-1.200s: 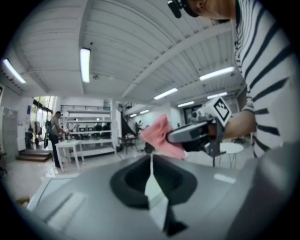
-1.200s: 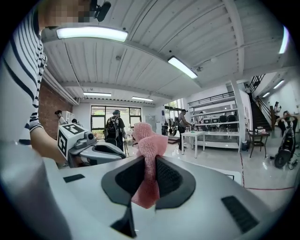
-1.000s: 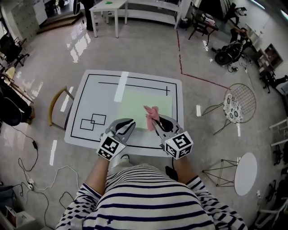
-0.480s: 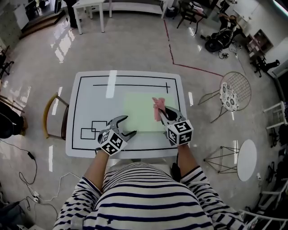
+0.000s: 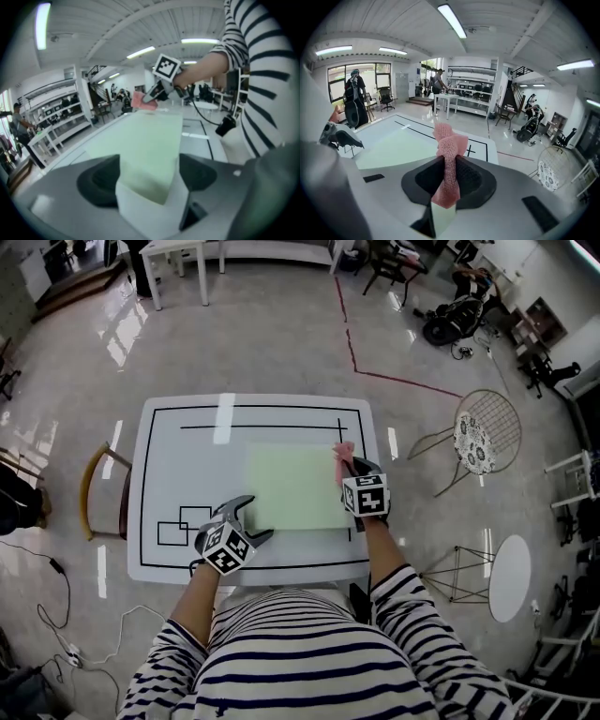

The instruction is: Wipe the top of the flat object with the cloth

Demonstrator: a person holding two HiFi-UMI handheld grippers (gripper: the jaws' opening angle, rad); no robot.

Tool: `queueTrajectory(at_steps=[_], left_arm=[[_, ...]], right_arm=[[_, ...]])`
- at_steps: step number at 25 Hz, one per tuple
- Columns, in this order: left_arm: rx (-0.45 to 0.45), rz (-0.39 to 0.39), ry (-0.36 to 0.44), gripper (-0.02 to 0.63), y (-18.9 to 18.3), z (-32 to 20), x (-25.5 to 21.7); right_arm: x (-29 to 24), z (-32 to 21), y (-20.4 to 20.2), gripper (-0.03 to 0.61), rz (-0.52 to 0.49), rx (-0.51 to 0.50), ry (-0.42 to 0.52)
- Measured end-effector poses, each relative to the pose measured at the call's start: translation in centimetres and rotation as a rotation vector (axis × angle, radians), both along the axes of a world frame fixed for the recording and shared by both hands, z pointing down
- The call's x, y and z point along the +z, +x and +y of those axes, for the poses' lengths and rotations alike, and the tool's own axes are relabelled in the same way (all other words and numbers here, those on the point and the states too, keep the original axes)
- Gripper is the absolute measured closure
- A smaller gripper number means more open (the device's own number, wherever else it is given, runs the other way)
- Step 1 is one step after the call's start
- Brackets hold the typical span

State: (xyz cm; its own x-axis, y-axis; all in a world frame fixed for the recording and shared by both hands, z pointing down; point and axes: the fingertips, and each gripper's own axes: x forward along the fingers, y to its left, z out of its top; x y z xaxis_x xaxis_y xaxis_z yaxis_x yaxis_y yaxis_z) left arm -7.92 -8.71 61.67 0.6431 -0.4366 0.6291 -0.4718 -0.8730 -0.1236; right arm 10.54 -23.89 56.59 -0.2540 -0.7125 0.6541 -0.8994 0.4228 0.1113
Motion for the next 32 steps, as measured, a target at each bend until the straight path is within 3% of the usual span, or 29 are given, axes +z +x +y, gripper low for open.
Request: queueTrajectory(at_steps=[6,10,16,22,32], left_arm=[[0.016,-0.004,-0.009,0.232,0.5,-0.3,0.4],[0.022,0.006,-0.037,0.232,0.6,-0.4,0.8],[0.021,0.046,-0.102,0.232,0.7,-0.5,1.3],[0.027,0.054,-0.114,0.229,0.7,-0.6,1.2],[0.021,0.053,-0.117,0.230,0.7,-0.6,1.2]], right_arm=[[1.9,-1.1,1.9,0.525,0.224,0.053,-0.053],[4.0,-1.2,2.6,0.525,0.296,0.082,-0.110],[4.6,-2.3,1.8,0.526,0.275,0.107,-0.145],[4.7,-2.9,0.5,0.526,0.247,0.117,-0.159],[4.7,-2.6,-6.3,0.525,0.178,0.041,-0.155]])
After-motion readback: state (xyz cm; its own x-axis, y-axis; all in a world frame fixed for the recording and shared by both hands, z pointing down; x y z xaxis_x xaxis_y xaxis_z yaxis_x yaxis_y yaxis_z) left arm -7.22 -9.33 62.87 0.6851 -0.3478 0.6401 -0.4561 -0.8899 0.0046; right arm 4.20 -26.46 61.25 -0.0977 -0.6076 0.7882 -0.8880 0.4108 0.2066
